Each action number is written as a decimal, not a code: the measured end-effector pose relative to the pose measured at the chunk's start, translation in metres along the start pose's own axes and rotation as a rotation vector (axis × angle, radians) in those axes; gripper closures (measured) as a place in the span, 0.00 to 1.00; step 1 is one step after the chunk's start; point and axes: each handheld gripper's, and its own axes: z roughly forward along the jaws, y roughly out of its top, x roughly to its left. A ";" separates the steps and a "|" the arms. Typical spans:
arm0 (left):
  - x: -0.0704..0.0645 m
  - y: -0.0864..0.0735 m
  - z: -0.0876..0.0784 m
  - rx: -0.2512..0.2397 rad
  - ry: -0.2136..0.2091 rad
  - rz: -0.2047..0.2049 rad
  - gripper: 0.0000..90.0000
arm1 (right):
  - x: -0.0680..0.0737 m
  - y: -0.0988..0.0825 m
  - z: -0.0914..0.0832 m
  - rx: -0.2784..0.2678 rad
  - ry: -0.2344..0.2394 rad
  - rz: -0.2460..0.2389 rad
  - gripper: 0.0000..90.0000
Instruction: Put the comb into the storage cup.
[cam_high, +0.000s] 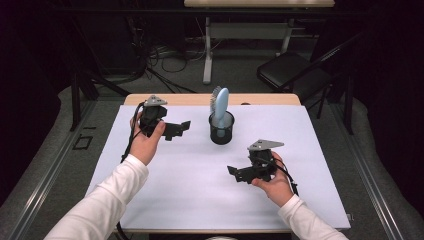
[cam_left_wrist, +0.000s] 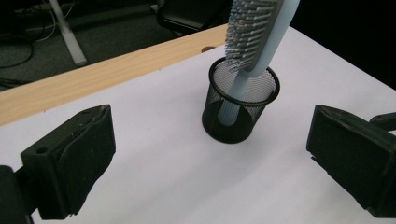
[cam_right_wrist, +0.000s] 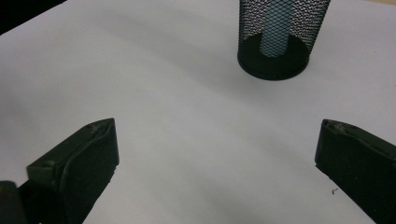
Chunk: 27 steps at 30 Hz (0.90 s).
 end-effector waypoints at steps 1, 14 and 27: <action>0.001 -0.003 -0.001 0.003 -0.003 -0.004 0.02 | -0.001 0.000 -0.001 -0.001 -0.003 0.002 0.00; -0.003 -0.033 -0.015 -0.008 -0.009 0.004 0.02 | -0.008 -0.005 -0.013 -0.016 -0.033 0.004 0.00; -0.010 -0.059 -0.024 -0.006 -0.019 0.020 0.02 | -0.014 -0.011 -0.026 -0.044 -0.052 0.023 0.00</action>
